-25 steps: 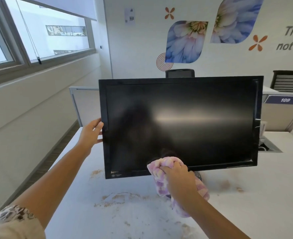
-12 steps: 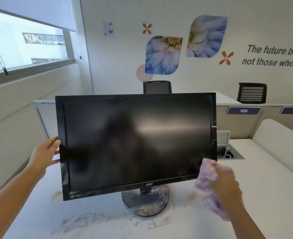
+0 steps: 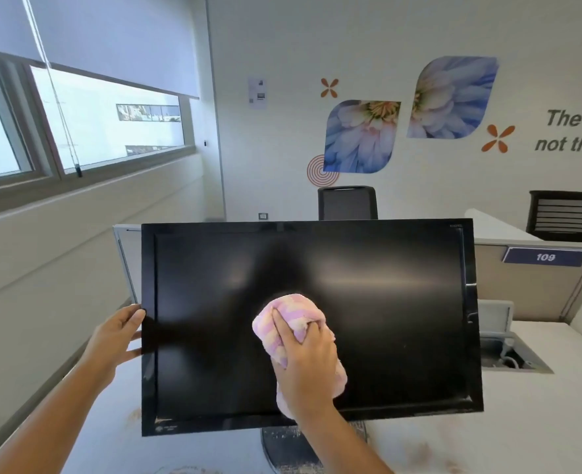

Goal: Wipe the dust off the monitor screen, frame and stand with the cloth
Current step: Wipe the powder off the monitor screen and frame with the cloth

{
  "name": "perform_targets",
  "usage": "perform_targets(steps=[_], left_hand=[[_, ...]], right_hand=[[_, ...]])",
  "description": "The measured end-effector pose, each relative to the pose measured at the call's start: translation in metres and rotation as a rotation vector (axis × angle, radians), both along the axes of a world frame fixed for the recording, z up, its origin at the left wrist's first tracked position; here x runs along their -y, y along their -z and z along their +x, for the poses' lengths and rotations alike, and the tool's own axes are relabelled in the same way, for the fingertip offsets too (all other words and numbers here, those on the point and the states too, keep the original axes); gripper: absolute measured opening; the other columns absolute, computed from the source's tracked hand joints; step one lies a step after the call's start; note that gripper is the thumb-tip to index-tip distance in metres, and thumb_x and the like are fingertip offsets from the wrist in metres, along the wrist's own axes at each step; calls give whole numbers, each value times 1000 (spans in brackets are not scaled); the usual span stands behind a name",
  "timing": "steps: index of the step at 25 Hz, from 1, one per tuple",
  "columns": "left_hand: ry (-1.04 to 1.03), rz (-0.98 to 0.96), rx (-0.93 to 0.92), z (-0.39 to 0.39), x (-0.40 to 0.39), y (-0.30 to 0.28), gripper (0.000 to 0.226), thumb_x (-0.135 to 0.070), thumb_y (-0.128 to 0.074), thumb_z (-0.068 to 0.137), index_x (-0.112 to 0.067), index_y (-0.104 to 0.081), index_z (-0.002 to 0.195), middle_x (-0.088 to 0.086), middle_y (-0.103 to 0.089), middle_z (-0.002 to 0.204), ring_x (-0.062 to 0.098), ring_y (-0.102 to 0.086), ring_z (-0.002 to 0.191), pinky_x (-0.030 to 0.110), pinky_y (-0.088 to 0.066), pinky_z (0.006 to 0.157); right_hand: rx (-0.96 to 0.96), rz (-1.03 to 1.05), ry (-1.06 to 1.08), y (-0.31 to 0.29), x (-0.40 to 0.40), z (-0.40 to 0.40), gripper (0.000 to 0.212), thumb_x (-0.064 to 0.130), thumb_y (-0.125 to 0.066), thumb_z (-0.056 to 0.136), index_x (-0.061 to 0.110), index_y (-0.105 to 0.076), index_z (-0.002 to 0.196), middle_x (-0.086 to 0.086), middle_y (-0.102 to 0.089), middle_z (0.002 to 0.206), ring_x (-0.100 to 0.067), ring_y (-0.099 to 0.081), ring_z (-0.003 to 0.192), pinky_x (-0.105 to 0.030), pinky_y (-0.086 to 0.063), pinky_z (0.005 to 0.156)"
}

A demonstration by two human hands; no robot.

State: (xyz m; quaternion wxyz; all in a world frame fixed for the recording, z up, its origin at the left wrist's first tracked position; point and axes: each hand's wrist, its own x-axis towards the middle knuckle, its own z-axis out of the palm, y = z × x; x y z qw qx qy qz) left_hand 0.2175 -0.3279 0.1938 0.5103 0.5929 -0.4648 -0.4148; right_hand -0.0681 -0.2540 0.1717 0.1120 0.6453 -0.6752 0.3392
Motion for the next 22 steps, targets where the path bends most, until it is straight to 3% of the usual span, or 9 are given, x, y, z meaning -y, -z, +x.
perform_targets(steps=[4, 6, 9, 11, 14, 17, 19, 22], left_hand=[[17, -35, -28, -2, -8, -4, 16, -24, -43, 96, -22, -58, 101, 2, -64, 93, 19, -62, 88, 34, -51, 65], [17, -68, -37, -2, -10, -2, 17, -23, -44, 96, -27, -60, 93, -1, -67, 89, 15, -64, 83, 30, -50, 60], [1, -89, -40, -2, -9, 1, 22, -16, -43, 96, -31, -58, 91, -3, -66, 88, 14, -64, 78, 28, -49, 57], [42, -93, -23, 0, -7, 2, 21, -19, -43, 96, -31, -58, 90, -4, -65, 85, 12, -64, 75, 27, -51, 56], [92, -92, 18, 3, -6, 2, 18, -25, -42, 96, -27, -58, 89, -2, -62, 85, 12, -64, 74, 28, -51, 60], [98, -90, 66, 0, -2, 2, 19, -23, -37, 98, -23, -56, 95, 4, -62, 92, 18, -62, 82, 33, -51, 65], [102, -85, 81, -2, -1, 0, 20, -21, -35, 99, -24, -55, 97, 6, -61, 95, 21, -61, 86, 35, -51, 67], [125, -77, 104, -1, -3, -3, 21, -19, -35, 99, -24, -55, 97, 6, -61, 96, 22, -60, 86, 34, -50, 66]], right_hand=[[-235, -124, -183, -48, 35, 81, 67, 54, -47, 81, 32, -34, 143, -8, -60, 106, -27, -58, 91, -46, -53, 80], [-382, -148, -248, -73, 48, 120, 70, 56, -47, 85, 33, -25, 147, -8, -55, 116, -27, -56, 98, -45, -51, 83], [-665, -97, -419, -99, 66, 167, 75, 43, -62, 82, 26, -27, 146, -2, -42, 132, -26, -47, 114, -45, -45, 90], [-805, -145, -426, -110, 79, 174, 64, 32, -58, 86, 19, -31, 143, 1, -39, 138, -25, -43, 119, -47, -44, 94], [-670, -350, -309, -131, 100, 150, 45, 28, -52, 91, 20, -44, 134, 2, -52, 126, -21, -53, 109, -37, -50, 79], [-416, -233, -147, -150, 120, 100, 42, 27, -54, 91, 27, -44, 132, -5, -47, 125, -26, -49, 110, -33, -40, 67], [-290, -176, -51, -155, 124, 60, 43, 31, -54, 92, 32, -42, 133, -8, -45, 126, -29, -47, 110, -36, -43, 68], [-245, -278, 86, -153, 116, -9, 43, 31, -62, 86, 27, -48, 127, -14, -55, 111, -33, -57, 92, -38, -48, 61]])
